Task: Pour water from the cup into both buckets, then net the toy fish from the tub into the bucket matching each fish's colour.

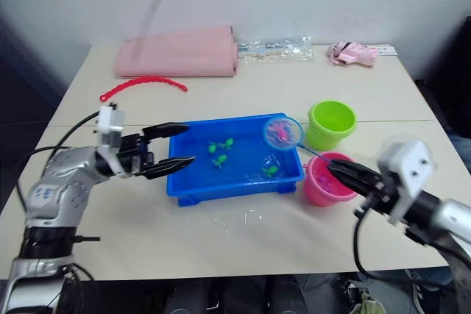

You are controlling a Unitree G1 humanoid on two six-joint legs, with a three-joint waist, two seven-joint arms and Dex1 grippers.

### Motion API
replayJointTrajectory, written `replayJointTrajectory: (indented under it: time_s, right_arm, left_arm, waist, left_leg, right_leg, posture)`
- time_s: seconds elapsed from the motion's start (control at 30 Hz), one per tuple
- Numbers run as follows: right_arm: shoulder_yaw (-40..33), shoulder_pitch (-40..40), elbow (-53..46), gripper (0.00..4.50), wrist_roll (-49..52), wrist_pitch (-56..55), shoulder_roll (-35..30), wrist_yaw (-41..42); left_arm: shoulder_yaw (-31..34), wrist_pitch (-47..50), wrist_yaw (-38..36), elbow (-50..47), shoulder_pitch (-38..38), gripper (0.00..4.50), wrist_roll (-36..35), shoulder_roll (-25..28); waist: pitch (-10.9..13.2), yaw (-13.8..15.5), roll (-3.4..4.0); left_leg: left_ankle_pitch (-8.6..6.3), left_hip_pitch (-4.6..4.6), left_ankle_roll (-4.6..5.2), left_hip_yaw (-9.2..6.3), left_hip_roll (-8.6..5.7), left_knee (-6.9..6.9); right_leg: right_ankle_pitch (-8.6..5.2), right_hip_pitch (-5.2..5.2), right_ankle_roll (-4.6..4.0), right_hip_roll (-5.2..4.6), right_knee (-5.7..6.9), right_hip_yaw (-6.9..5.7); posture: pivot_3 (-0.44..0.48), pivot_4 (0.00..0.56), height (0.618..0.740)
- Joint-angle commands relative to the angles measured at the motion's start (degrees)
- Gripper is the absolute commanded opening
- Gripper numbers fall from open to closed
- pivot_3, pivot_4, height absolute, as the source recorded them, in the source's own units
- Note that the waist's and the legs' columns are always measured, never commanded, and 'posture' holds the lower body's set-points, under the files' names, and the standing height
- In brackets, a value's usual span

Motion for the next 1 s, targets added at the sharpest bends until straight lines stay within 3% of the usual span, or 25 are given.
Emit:
replayJointTrajectory:
  time_s: [0.03, 0.23, 0.33, 0.63, 0.77, 1.0]
  right_arm:
    - [-4.4, 5.6, -0.9, 0.00, -4.7, -7.3, 2.1, 1.5]
    - [-2.9, 13.5, 3.4, 0.00, -14.9, -20.8, 6.9, 2.2]
    - [-0.1, 13.7, 8.3, 0.00, -24.7, -33.9, 7.8, 0.9]
    - [1.5, 11.5, 25.0, 0.00, -43.7, -66.4, 3.3, -6.0]
    - [-1.8, 11.8, 32.4, 0.00, -56.1, -83.5, -1.0, -12.9]
    - [-8.4, 10.1, 35.8, 0.00, -73.3, -93.1, -1.9, -27.9]
  left_arm:
    - [-1.3, -1.2, -2.2, 0.9, -2.3, 4.47, 0.3, -0.9]
    - [-3.0, -2.1, -3.7, 3.2, -3.8, 4.47, 1.0, -3.1]
    - [-3.5, -2.2, -3.8, 3.2, -3.9, 4.47, 1.2, -3.8]
    - [-3.1, -1.8, -3.4, 2.0, -3.2, 4.47, 1.0, -4.1]
    - [-2.9, -1.4, -2.8, 1.2, -2.8, 4.47, 0.7, -4.1]
    - [-1.6, 0.0, -0.3, 0.5, -2.8, 4.47, -0.7, -5.1]
  waist:
    - [0.0, -0.2, 0.00]
    - [0.0, -0.1, 0.00]
    - [0.0, -0.2, 0.00]
    - [0.0, -0.3, 0.01]
    - [0.0, -0.2, 0.01]
    - [0.0, -0.3, 0.01]
  left_leg:
    - [0.01, 0.00, 0.00, 0.00, 0.00, 0.01]
    - [0.08, 0.06, -0.05, 0.01, -0.01, 0.01]
    - [0.09, 0.08, -0.06, 0.02, -0.04, 0.02]
    - [0.15, 0.14, -0.12, 0.04, -0.03, 0.01]
    - [0.17, 0.17, -0.14, 0.05, -0.03, 0.00]
    - [0.21, 0.22, -0.21, 0.06, 0.01, 0.00]
  right_leg:
    - [0.00, -0.01, 0.00, 0.01, 0.01, 0.00]
    - [0.01, 0.00, 0.02, 0.02, 0.09, 0.10]
    - [0.01, 0.01, 0.02, 0.02, 0.09, 0.09]
    - [0.01, 0.02, 0.02, 0.00, 0.11, 0.15]
    - [0.00, 0.03, 0.02, 0.01, 0.12, 0.17]
    - [0.00, 0.05, 0.02, 0.01, 0.12, 0.25]
  posture:
    - [0.000, 0.150, 0.740]
    - [0.000, 0.150, 0.740]
    - [0.000, 0.150, 0.740]
    - [0.000, 0.150, 0.740]
    - [0.000, 0.150, 0.740]
    - [0.000, 0.150, 0.740]
